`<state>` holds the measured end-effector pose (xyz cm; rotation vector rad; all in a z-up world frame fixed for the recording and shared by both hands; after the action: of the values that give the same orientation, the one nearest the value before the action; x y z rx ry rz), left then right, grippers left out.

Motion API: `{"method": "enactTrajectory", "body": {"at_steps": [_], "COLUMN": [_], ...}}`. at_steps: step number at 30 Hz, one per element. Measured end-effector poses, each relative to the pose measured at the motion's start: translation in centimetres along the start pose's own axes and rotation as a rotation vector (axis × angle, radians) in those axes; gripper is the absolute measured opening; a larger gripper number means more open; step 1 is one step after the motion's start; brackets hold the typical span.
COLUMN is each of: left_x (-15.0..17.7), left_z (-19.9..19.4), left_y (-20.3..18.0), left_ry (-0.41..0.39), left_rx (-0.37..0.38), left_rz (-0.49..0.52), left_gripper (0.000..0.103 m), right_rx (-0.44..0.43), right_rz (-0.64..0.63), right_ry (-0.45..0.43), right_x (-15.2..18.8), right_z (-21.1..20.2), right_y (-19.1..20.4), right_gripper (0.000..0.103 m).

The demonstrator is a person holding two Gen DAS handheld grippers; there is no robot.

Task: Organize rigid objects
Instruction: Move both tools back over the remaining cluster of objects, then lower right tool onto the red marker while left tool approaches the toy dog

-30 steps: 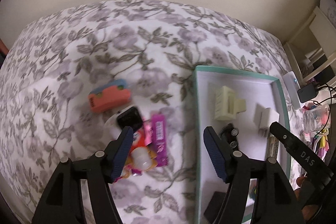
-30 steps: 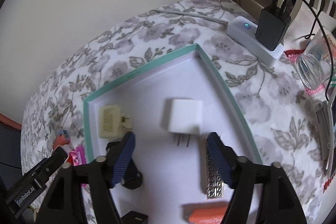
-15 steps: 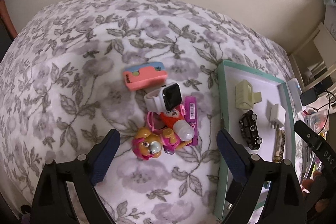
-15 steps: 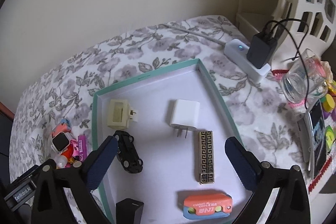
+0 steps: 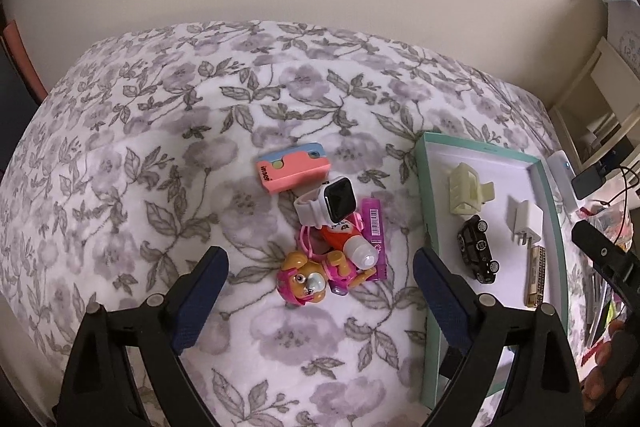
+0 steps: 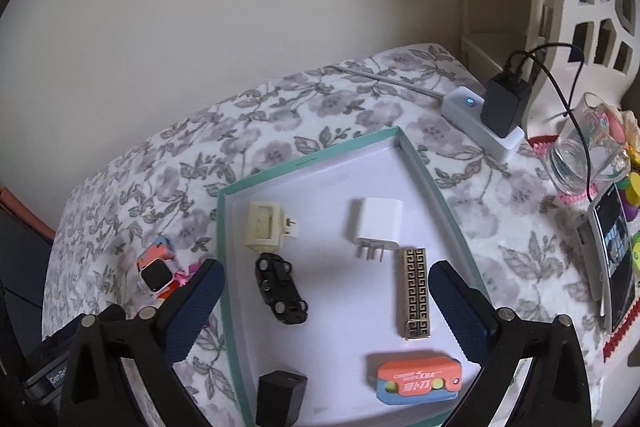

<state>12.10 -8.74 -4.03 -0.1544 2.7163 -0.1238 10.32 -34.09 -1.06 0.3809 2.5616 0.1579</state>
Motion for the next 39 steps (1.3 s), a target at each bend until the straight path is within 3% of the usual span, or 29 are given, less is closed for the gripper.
{"method": "enactTrajectory", "body": {"at_steps": [9, 18, 26, 39], "left_x": [-0.6, 0.2, 1.2, 1.2], "left_z": [0.6, 3.0, 4.6, 4.6], "left_y": [3.5, 9.1, 11.9, 15.9], "left_ry": [0.036, 0.165, 0.25, 0.252], "left_rx": [-0.04, -0.093, -0.141, -0.095], "left_rz": [-0.074, -0.231, -0.318, -0.448], "left_gripper": [0.094, 0.094, 0.094, 0.094], "right_rx": [-0.133, -0.133, -0.175, -0.217], "right_rz": [-0.076, -0.234, -0.274, -0.287], "right_ry": [0.083, 0.155, 0.21, 0.243], "right_x": [1.9, 4.8, 6.1, 6.6], "right_z": [2.2, 5.0, 6.7, 8.0], "right_y": [5.8, 11.5, 13.8, 15.5], "right_gripper": [0.102, 0.098, 0.089, 0.077]}}
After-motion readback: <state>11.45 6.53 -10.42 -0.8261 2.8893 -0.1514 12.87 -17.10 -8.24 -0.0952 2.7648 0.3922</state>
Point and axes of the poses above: each gripper's, at about its wrist camera, not at the fingertips, and z roughly the way its jaws point, y to its left, x to its underside, the point moved 3 cm from there along z, roughly the way its jaws point, and after that the axes turned 4 degrees about y, right-handed, at the moved point
